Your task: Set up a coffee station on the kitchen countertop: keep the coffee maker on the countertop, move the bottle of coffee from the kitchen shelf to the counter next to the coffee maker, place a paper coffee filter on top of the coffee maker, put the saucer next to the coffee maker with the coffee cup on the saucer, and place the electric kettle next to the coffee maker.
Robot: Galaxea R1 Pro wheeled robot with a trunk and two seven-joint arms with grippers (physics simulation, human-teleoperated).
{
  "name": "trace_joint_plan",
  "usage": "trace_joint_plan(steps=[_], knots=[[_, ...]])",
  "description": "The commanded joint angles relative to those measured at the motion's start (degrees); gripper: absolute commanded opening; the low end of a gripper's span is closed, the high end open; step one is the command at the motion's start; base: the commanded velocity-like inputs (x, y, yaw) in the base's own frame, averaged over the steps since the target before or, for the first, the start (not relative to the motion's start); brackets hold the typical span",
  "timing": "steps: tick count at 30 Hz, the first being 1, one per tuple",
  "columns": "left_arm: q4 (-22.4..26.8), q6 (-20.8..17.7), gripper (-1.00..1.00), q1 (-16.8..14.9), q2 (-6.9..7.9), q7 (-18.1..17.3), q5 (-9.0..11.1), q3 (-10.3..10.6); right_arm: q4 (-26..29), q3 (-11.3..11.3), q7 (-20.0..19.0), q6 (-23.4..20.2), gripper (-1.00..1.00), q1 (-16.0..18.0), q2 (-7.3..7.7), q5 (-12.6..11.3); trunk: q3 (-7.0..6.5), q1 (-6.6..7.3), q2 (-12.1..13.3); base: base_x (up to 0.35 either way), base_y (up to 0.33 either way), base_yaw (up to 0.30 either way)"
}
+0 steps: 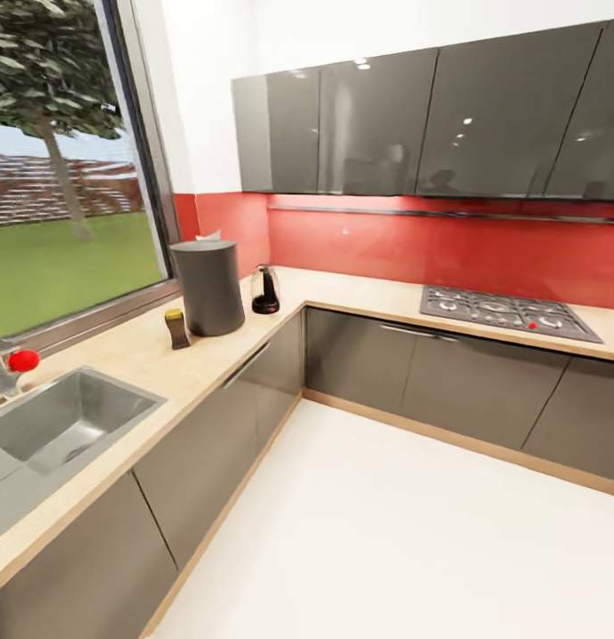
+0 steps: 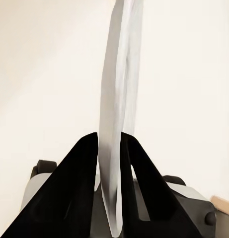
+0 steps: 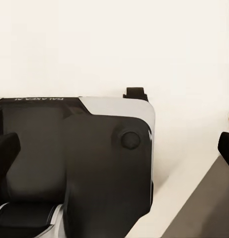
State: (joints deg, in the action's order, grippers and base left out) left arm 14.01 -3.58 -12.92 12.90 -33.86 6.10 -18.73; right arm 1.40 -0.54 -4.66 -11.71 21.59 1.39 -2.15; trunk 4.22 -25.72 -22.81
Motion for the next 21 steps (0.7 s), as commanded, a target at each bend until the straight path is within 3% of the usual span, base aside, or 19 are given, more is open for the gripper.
trace_joint_plan(steps=[1,10,21], knots=[[-0.02,-0.29,-1.00,-0.01,0.04,-0.06,0.50,0.01,0.10,-0.08,-0.17,-0.33,1.00,0.03,-0.01,-0.22,0.09,-0.06,-0.11,0.283,-0.166,-0.241],[0.04,-0.29,-1.00,-0.02,0.10,-0.06,0.50,0.01,0.10,-0.37,-0.32,-0.17,1.00,0.03,-0.53,0.07,0.03,-0.06,-0.11,0.284,-0.153,-0.052],[0.05,-0.29,-1.00,-0.02,0.11,-0.06,0.50,0.01,0.10,-0.36,-0.41,3.23,1.00,0.03,-0.47,0.03,0.03,-0.06,-0.11,0.285,-0.143,-0.001]])
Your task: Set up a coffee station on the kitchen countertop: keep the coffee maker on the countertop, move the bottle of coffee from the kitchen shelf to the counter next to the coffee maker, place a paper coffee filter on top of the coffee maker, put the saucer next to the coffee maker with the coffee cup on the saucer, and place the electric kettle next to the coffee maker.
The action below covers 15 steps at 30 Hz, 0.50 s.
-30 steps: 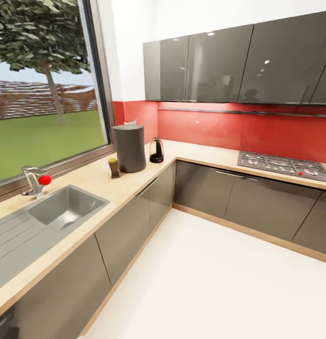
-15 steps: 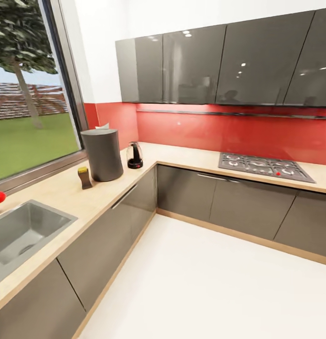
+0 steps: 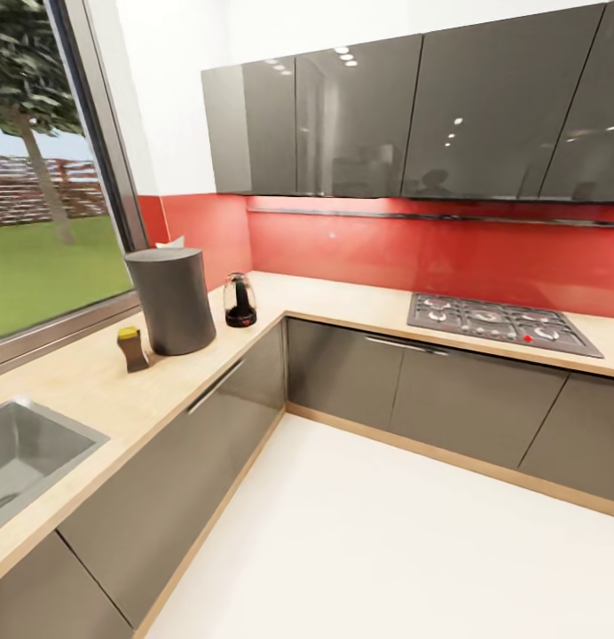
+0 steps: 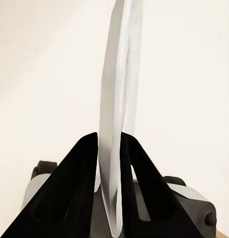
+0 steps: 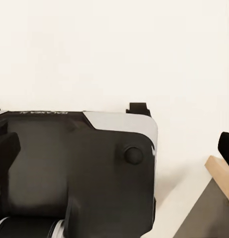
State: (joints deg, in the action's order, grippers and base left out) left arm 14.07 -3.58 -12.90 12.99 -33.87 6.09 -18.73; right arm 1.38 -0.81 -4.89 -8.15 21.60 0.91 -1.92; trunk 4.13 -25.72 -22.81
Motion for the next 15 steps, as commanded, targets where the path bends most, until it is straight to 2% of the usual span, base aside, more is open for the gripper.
trace_joint_plan(steps=[1,15], knots=[[-0.04,-0.29,-1.00,-0.03,0.01,-0.06,0.50,0.01,0.12,-0.09,-0.19,-0.25,1.00,0.02,0.03,-0.23,0.12,-0.06,-0.11,0.286,-0.143,0.000],[-0.09,-0.29,-1.00,-0.05,-0.07,-0.06,0.50,0.01,0.12,-0.07,0.08,1.73,1.00,0.02,-0.03,-0.40,0.12,-0.06,-0.11,0.286,-0.141,0.000]])
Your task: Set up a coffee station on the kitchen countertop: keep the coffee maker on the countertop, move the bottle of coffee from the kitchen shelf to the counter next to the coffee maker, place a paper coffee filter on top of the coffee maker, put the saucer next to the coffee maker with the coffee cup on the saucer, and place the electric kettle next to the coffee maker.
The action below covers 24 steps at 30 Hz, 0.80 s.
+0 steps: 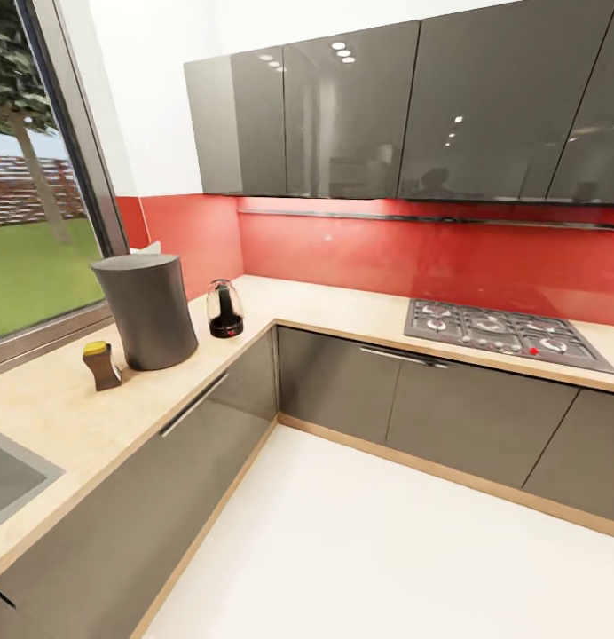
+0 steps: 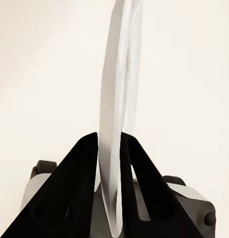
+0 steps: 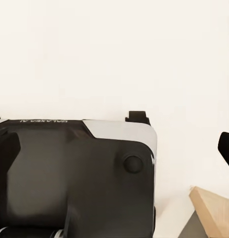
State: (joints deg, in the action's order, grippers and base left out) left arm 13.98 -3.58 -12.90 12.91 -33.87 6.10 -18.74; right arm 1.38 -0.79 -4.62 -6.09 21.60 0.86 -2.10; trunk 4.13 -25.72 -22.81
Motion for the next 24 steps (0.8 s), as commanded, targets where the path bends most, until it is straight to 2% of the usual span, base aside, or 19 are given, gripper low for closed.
trace_joint_plan(steps=[1,24], knots=[[-0.01,-0.29,-1.00,-0.04,0.01,-0.06,0.49,0.01,0.12,-0.09,-0.19,-0.33,1.00,0.02,0.02,-0.21,0.12,-0.06,-0.11,0.287,-0.138,0.000],[-0.01,-0.29,-1.00,-0.03,0.04,-0.06,0.58,-0.04,0.12,-0.09,-0.22,-0.33,1.00,0.02,0.02,-0.10,0.12,-0.06,-0.11,0.295,-0.136,0.000]])
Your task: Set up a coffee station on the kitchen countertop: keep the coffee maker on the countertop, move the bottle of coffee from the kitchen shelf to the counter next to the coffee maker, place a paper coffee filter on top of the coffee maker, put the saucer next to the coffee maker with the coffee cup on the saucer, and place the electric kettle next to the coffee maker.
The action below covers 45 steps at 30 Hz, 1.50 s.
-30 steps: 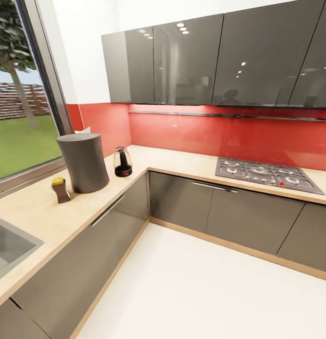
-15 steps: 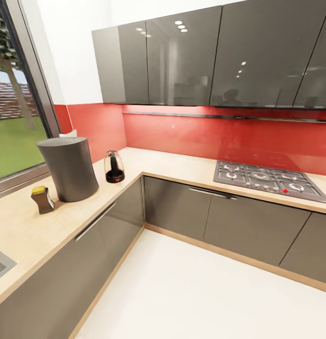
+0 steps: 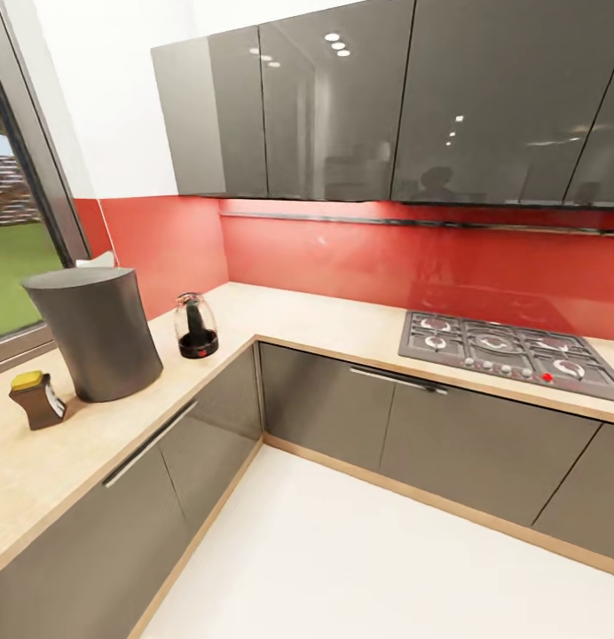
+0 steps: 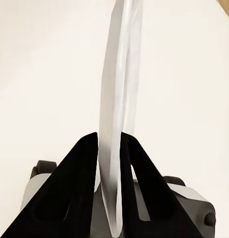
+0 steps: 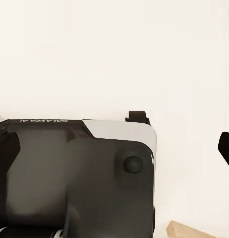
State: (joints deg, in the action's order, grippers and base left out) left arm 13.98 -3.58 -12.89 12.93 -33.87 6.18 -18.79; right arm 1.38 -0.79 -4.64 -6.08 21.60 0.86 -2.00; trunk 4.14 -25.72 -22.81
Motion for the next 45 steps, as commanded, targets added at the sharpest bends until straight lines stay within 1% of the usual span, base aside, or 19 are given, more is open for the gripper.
trace_joint_plan(steps=[1,24,28,35,38,41,45], knots=[[-0.01,-0.29,-1.00,-0.04,0.01,-0.06,0.50,0.01,0.12,-0.09,-0.19,-0.33,1.00,0.02,0.04,-0.20,0.12,-0.06,-0.11,0.306,-0.154,0.000],[-0.85,-0.29,-1.00,-0.05,0.08,-0.06,0.49,-0.02,0.08,-0.09,-0.19,-0.33,1.00,0.02,0.02,-0.18,0.12,-0.06,-0.11,0.291,-0.192,0.003],[-0.88,-0.29,-1.00,-0.03,0.08,-0.06,0.49,-0.02,0.11,-0.09,-0.19,-0.33,1.00,0.02,0.02,-0.12,0.12,-0.06,-0.11,0.269,-0.206,0.139],[-0.88,-0.25,-1.00,-0.04,0.08,-0.06,0.50,-0.02,0.08,-0.09,-0.19,-0.33,1.00,0.02,0.02,-0.11,0.12,-0.06,-0.11,0.168,-0.238,0.252],[-0.89,0.78,-1.00,-0.04,0.08,-0.06,0.53,-0.02,0.07,-0.09,-0.19,-0.33,1.00,0.02,0.02,-0.11,0.12,-0.06,-0.11,0.032,-0.270,0.273],[-1.25,3.76,-1.00,-0.03,0.06,-0.06,0.64,-0.02,0.04,-0.09,-0.17,-0.33,1.00,0.02,0.02,-0.11,0.12,-0.06,-0.11,0.009,-0.275,0.275],[-2.31,4.79,-1.00,-0.03,0.07,-0.06,0.67,-0.07,0.06,-0.09,-0.17,-0.33,1.00,0.02,0.02,-0.11,0.12,-0.06,-0.11,0.002,-0.277,0.276]])
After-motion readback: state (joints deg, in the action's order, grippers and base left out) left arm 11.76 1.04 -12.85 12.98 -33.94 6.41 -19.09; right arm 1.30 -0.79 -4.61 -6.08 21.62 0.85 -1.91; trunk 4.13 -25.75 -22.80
